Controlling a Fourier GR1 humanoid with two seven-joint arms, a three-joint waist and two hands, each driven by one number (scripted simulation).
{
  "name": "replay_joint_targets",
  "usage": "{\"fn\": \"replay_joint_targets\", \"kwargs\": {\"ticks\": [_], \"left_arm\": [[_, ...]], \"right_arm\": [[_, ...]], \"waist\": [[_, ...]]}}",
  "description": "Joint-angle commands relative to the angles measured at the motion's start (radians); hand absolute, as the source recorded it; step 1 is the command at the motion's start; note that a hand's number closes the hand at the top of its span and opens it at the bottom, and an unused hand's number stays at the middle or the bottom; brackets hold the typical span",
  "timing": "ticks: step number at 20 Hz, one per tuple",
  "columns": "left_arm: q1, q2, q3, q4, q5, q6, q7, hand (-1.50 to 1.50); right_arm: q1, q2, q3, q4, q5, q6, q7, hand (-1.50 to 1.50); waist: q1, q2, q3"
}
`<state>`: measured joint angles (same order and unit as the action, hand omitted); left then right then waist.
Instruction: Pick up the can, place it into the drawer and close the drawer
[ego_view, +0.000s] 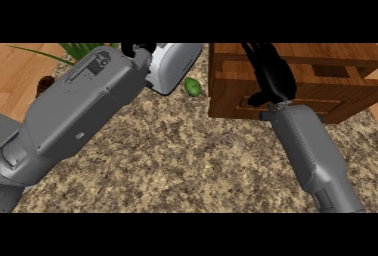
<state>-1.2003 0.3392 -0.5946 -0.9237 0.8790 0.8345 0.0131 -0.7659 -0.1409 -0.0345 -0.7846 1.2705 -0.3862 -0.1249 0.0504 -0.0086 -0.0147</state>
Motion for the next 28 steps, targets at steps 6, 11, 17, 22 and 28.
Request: {"fn": "replay_joint_targets", "kwargs": {"ticks": [6, 11, 17, 22, 28], "left_arm": [[0.049, 0.037, 0.014, -0.102, -0.024, 0.005, 0.041, -1.50], [0.059, 0.058, 0.019, -0.129, -0.040, 0.007, 0.066, -1.50], [0.056, 0.070, 0.016, -0.189, -0.056, 0.026, 0.107, -1.50], [0.088, 0.111, 0.029, -0.215, -0.060, 0.002, 0.122, -1.50], [0.094, 0.130, 0.014, -0.263, -0.078, -0.003, 0.138, -1.50]], "right_arm": [[-0.134, -0.006, -0.086, 0.304, 0.014, -0.207, -0.011, -1.50], [-0.234, -0.024, -0.114, 0.408, 0.034, -0.276, 0.011, -1.50], [-0.345, -0.068, -0.148, 0.491, 0.028, -0.288, 0.020, -1.50], [-0.373, -0.084, -0.151, 0.547, 0.042, -0.314, 0.022, -1.50], [-0.463, -0.131, -0.181, 0.578, 0.019, -0.241, 0.012, -1.50]], "waist": [[0.020, 0.027, 0.017], [0.028, 0.032, 0.017], [0.039, 0.036, 0.017], [0.050, 0.041, 0.017], [0.069, 0.047, 0.017]]}}
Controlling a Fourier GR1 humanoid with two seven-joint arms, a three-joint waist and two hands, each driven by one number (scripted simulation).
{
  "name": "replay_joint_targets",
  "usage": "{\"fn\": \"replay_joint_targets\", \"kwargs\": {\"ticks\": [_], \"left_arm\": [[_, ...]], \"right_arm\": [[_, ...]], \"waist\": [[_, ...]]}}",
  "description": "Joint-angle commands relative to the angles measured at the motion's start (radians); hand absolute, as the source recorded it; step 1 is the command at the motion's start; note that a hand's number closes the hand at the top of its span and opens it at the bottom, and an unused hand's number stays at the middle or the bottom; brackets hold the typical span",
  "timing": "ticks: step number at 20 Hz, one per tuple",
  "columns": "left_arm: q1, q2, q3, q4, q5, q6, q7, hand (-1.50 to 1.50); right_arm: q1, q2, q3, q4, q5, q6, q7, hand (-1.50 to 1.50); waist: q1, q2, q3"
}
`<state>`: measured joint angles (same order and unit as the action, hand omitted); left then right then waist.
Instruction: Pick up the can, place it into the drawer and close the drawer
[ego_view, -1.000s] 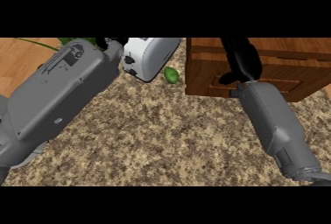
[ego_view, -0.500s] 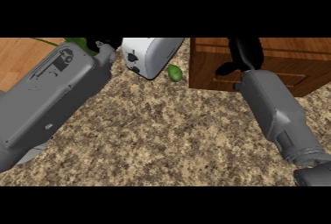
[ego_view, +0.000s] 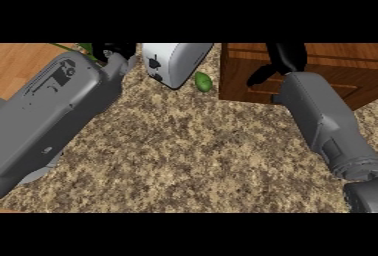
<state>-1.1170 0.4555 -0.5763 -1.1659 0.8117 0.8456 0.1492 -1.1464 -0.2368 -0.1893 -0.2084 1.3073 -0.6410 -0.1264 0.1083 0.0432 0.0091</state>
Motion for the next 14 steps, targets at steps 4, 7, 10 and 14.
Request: {"fn": "replay_joint_targets", "kwargs": {"ticks": [4, 7, 10, 14], "left_arm": [[0.034, 0.009, -0.006, -0.045, -0.015, -0.010, -0.002, -1.50], [0.032, 0.028, 0.005, -0.056, -0.007, 0.000, 0.024, -1.50], [0.043, 0.010, 0.000, -0.067, -0.015, 0.018, 0.012, -1.50], [0.066, 0.020, -0.020, -0.096, -0.036, 0.030, 0.019, -1.50]], "right_arm": [[-0.119, 0.015, -0.128, 0.002, -0.152, 0.125, -0.139, -1.50], [-0.109, 0.051, -0.249, 0.003, -0.284, 0.181, -0.195, -1.50], [-0.117, 0.053, -0.343, -0.001, -0.378, 0.211, -0.218, -1.50], [-0.118, 0.028, -0.399, 0.008, -0.436, 0.275, -0.278, -1.50]], "waist": [[0.011, -0.005, -0.004], [0.003, -0.013, -0.002], [0.010, -0.004, -0.001], [0.003, -0.008, -0.004]]}}
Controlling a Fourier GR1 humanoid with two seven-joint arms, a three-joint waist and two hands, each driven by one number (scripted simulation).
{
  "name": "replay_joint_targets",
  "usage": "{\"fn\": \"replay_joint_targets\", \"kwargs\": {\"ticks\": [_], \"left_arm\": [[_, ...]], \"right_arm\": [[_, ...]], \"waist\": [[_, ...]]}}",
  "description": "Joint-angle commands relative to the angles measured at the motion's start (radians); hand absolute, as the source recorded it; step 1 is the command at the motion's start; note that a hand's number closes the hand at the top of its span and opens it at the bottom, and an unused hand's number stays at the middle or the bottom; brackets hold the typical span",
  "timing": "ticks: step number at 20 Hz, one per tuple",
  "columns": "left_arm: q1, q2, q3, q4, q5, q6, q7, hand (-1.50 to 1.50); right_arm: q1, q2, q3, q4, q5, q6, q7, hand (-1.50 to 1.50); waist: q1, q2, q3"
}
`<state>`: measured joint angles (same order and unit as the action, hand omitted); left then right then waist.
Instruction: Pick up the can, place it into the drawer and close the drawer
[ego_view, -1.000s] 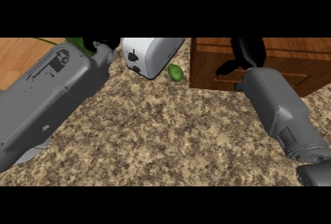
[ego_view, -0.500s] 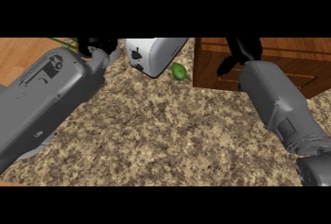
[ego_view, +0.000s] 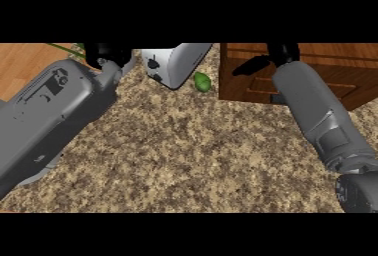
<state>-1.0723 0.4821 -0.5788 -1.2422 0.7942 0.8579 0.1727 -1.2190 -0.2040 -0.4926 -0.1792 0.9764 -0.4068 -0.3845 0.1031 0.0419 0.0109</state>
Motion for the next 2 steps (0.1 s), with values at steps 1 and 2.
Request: {"fn": "replay_joint_targets", "kwargs": {"ticks": [1, 2], "left_arm": [[0.032, 0.019, 0.011, -0.017, 0.003, -0.014, 0.010, -1.50], [0.050, 0.024, -0.008, -0.055, -0.005, -0.012, 0.014, -1.50]], "right_arm": [[-0.027, -0.017, -0.103, -0.029, -0.116, 0.050, -0.075, -1.50], [-0.027, -0.017, -0.104, -0.022, -0.115, 0.050, -0.067, -1.50]], "waist": [[-0.003, -0.007, -0.007], [0.010, -0.009, -0.008]]}}
